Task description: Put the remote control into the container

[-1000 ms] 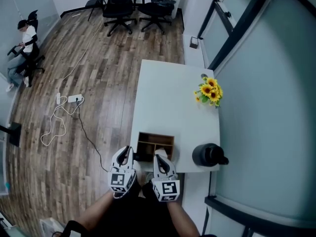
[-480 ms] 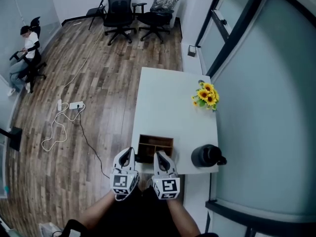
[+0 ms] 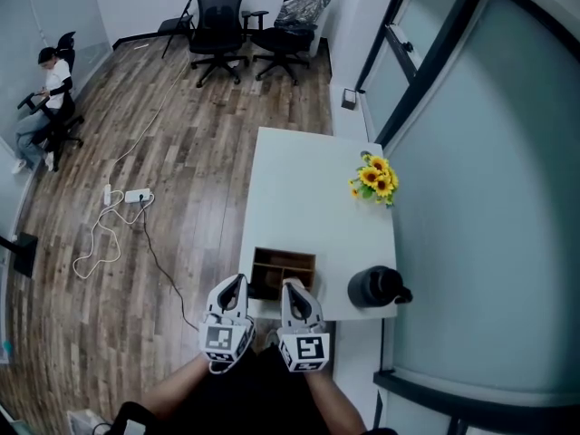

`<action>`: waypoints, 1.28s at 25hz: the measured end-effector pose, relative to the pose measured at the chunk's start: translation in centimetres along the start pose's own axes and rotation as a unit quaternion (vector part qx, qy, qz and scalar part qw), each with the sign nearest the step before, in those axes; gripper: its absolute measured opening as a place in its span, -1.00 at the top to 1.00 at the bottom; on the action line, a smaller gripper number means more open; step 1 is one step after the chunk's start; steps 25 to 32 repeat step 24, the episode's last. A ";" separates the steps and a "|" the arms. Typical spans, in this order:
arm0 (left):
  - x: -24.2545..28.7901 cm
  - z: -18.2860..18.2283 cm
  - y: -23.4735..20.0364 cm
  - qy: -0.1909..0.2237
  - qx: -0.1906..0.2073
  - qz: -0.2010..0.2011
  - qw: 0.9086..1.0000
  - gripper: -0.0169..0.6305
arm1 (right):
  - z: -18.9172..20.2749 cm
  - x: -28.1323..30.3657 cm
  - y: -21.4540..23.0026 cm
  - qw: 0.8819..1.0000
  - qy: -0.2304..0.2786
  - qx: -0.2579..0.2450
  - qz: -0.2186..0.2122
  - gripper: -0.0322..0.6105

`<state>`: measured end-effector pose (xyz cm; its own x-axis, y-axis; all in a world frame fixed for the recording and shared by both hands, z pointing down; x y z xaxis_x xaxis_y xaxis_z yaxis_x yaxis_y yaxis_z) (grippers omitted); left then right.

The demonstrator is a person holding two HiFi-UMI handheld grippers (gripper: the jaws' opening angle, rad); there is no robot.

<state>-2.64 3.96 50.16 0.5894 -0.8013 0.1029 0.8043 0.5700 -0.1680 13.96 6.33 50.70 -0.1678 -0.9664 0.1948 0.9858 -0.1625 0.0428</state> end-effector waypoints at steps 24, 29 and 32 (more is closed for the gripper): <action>0.1 0.4 0.5 0.010 0.002 0.010 1.000 0.92 | 0.4 0.0 1.3 1.000 -0.008 0.007 0.000 0.89; 0.1 0.4 0.5 0.010 0.002 0.010 1.000 0.92 | 0.4 0.0 1.3 1.000 -0.008 0.007 0.000 0.89; 0.1 0.4 0.5 0.010 0.002 0.010 1.000 0.92 | 0.4 0.0 1.3 1.000 -0.008 0.007 0.000 0.89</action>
Point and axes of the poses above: the fingertips, and each gripper's own axes: x forward along the fingers, y to its right, z out of its underside, the point moved 8 cm from there along -x, backward along the fingers, and after that the axes turned 10 degrees about z, right-handed, at the moved point
